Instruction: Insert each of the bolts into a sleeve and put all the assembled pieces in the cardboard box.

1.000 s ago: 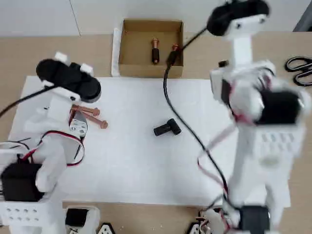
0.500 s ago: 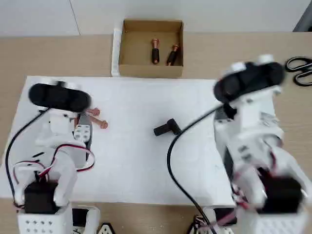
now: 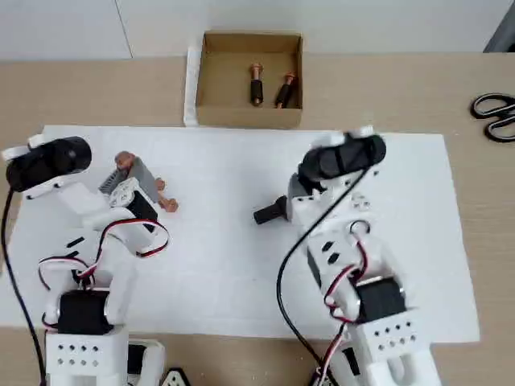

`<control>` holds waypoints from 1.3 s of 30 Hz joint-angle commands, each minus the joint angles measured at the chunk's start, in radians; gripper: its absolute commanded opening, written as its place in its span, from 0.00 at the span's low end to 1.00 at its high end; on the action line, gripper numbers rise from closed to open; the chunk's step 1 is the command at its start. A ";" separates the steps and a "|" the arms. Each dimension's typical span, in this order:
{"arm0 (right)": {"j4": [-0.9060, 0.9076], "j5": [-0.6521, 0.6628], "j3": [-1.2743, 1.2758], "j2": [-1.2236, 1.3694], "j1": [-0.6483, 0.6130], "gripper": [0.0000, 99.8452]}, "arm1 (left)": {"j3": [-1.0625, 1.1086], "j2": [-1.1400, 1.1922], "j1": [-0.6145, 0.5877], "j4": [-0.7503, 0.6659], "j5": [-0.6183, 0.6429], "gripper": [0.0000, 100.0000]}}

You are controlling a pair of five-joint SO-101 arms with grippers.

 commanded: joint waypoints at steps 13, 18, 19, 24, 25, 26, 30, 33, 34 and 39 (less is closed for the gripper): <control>-0.369 0.035 0.460 -0.311 -0.157 0.00 | -0.002 -0.017 0.218 -0.066 -0.086 0.01; -0.363 0.112 0.565 -0.443 -0.312 0.00 | -0.002 -0.017 0.235 -0.117 -0.084 0.01; -0.363 0.112 0.583 -0.466 -0.318 0.00 | -0.002 -0.017 0.252 -0.115 -0.084 0.01; -0.338 0.109 0.608 -0.521 -0.323 0.00 | 0.019 -0.017 0.324 -0.127 -0.086 0.01; -0.331 0.107 0.606 -0.522 -0.325 0.00 | 0.039 -0.017 0.328 -0.141 -0.086 0.01; -0.326 0.107 0.606 -0.524 -0.325 0.00 | 0.064 -0.017 0.331 -0.164 -0.087 0.01; -0.328 0.107 0.608 -0.529 -0.326 0.00 | 0.156 -0.023 0.331 -0.279 -0.087 0.01; -0.326 0.107 0.609 -0.529 -0.326 0.00 | 0.163 -0.023 0.331 -0.301 -0.087 0.01; -0.326 0.107 0.609 -0.529 -0.326 0.00 | 0.160 -0.025 0.331 -0.301 -0.087 0.01; -0.326 0.107 0.609 -0.522 -0.326 0.00 | 0.088 -0.025 0.325 -0.292 -0.087 0.01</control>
